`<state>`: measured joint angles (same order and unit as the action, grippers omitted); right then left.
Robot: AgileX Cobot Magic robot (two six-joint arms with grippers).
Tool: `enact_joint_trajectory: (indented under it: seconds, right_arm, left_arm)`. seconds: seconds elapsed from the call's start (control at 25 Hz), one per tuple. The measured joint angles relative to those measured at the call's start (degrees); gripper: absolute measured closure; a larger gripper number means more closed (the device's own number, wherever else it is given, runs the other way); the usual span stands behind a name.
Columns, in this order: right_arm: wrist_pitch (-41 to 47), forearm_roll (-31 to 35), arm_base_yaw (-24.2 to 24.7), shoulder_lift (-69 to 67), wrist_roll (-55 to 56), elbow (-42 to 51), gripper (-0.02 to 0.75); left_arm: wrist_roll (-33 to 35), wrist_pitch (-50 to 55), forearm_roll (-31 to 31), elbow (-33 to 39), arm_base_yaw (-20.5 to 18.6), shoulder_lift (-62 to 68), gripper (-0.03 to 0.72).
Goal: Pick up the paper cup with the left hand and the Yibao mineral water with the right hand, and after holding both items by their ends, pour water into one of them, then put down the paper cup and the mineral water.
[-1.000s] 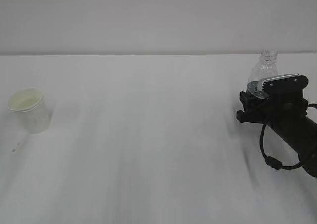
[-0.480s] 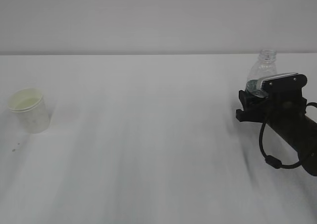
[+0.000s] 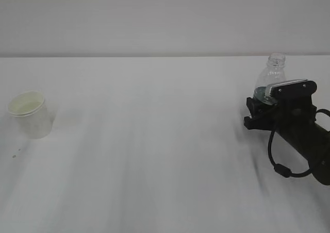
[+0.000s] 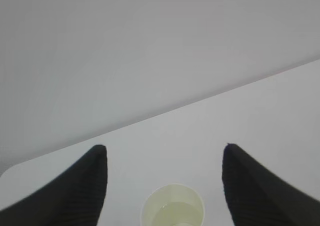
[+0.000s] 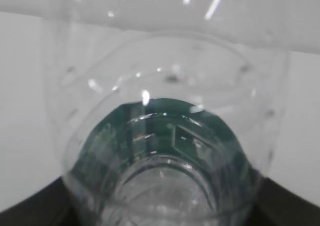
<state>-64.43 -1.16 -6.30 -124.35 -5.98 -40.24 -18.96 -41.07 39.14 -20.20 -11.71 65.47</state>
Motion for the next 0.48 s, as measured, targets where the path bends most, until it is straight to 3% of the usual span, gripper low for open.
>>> enact_joint_trajectory:
  seconds: [0.48]
  right_arm:
    - [0.0,0.0,0.0,-0.2,0.2,-0.1,0.283]
  left_arm:
    - [0.0,0.0,0.0,0.0,0.0,0.0,0.176]
